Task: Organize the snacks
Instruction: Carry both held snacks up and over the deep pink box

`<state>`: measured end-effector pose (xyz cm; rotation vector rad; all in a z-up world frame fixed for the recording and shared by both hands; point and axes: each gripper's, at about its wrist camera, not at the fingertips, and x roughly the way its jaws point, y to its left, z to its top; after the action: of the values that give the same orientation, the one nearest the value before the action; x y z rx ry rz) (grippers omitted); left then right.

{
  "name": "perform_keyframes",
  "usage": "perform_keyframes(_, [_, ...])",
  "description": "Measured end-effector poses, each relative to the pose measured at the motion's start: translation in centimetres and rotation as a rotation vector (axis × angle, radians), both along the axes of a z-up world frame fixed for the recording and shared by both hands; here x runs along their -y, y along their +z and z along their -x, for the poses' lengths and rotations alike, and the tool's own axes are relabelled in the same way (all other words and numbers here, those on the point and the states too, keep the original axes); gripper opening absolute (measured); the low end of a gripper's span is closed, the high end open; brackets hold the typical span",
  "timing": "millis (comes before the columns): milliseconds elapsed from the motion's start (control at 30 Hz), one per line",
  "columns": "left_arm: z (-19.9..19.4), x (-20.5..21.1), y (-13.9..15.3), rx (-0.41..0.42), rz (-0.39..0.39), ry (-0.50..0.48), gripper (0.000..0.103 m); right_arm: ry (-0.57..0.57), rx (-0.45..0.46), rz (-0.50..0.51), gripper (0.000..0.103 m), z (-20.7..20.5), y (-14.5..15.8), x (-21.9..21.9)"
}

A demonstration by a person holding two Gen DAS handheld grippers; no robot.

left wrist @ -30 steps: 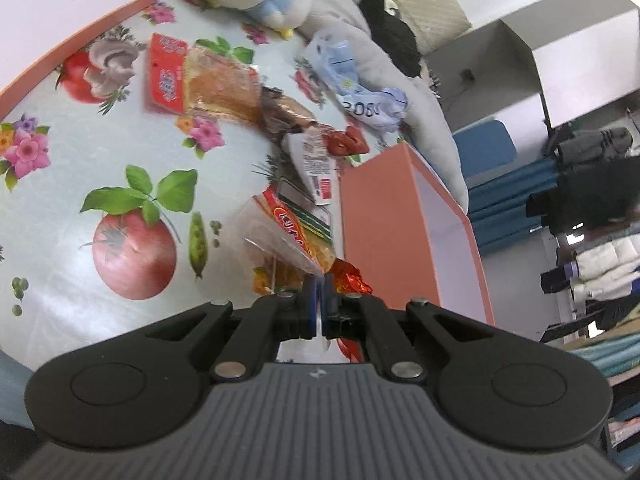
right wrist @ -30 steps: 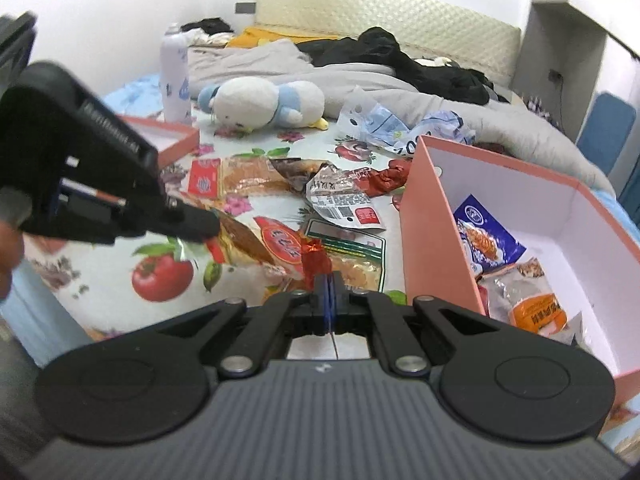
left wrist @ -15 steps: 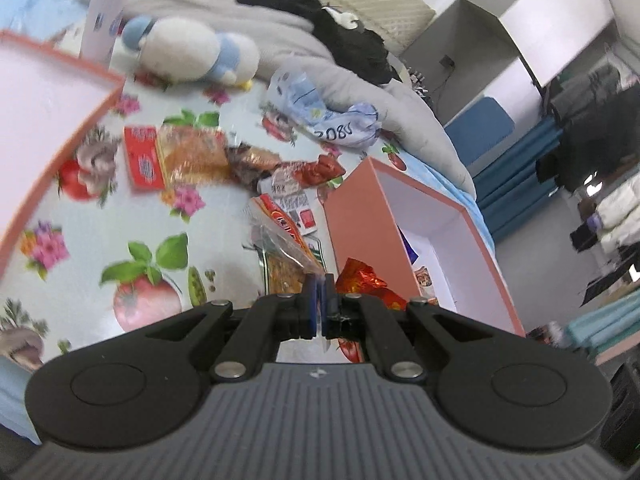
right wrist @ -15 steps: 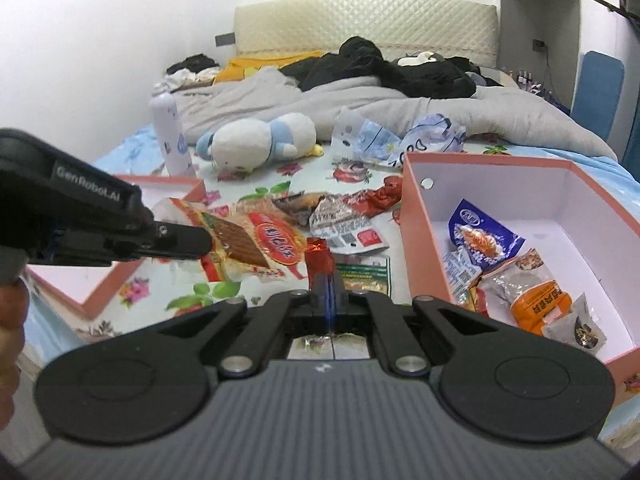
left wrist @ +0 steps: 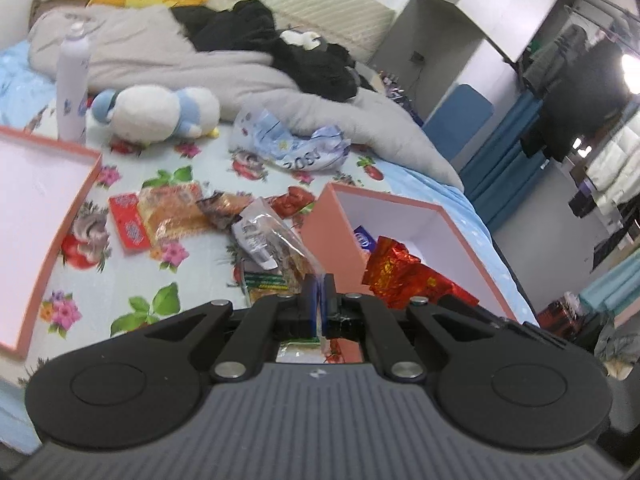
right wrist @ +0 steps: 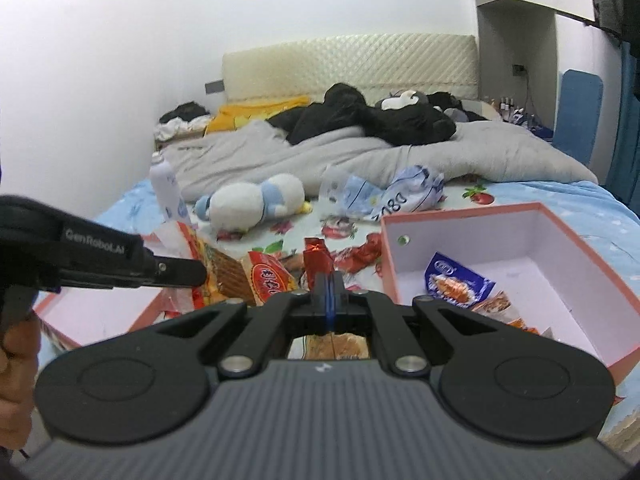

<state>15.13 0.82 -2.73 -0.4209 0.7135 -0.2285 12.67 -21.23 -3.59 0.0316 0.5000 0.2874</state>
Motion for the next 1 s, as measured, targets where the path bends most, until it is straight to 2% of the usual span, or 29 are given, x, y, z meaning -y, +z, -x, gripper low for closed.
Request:
perform_keyframes(333, [-2.0,4.2,1.8,0.053,-0.021,-0.091,0.002,-0.1,0.024,-0.002,0.003,-0.7,0.5,3.8])
perform_keyframes(633, [-7.8,9.2,3.2,0.091,-0.047,-0.193,0.002,-0.24,0.043,0.023,0.003,-4.1,0.1,9.3])
perform_keyframes(767, [-11.6,12.1,2.9,0.053,-0.06,-0.249,0.002,-0.255,-0.018,-0.019,0.003,-6.8,-0.6,11.8])
perform_keyframes(833, [-13.6,13.8,2.3,0.024,-0.07,-0.276,0.002,-0.257,-0.045,-0.004,0.003,-8.0,-0.9,12.6])
perform_keyframes(933, [-16.5,16.1,1.1,-0.022,-0.112,-0.309,0.002,-0.262,-0.104,-0.004,0.003,-10.2,-1.7,13.8])
perform_keyframes(1000, [-18.1,17.9,0.1,-0.072,-0.152,-0.37,0.002,-0.277,-0.146,0.011,0.003,-11.7,-2.6,14.6])
